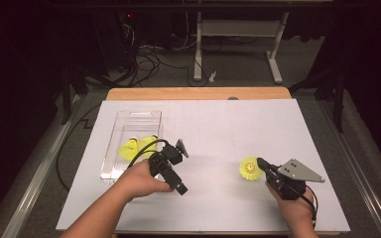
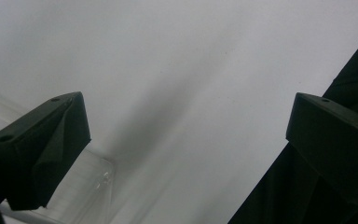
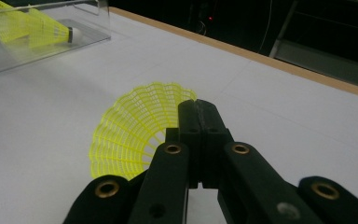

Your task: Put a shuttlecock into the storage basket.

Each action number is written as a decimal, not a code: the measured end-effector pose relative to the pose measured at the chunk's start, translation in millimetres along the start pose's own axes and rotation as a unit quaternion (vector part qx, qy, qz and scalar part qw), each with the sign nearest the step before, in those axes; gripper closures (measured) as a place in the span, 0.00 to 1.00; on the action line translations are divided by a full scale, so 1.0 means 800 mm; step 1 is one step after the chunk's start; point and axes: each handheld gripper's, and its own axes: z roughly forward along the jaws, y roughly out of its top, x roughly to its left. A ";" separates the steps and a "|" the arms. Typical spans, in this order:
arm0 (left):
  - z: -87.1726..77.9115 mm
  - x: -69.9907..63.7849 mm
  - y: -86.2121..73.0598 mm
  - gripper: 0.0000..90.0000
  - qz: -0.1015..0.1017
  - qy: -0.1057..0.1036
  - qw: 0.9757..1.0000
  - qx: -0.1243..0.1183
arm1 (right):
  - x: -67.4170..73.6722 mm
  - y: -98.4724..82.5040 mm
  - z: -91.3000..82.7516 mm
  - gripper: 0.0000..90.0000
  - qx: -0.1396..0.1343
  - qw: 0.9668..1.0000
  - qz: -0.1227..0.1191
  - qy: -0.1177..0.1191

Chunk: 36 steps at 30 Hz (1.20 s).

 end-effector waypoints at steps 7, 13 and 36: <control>0.000 -0.001 0.000 0.01 0.002 -0.003 1.000 0.000 | 0.010 0.002 0.003 1.00 0.000 1.000 -0.009 0.012; -0.001 -0.002 0.001 0.01 0.001 -0.003 1.000 -0.003 | 0.021 0.005 0.007 1.00 0.001 0.999 -0.016 0.028; -0.007 -0.014 0.011 0.01 0.011 -0.008 1.000 -0.006 | 0.057 0.014 0.017 1.00 -0.007 0.997 -0.032 0.075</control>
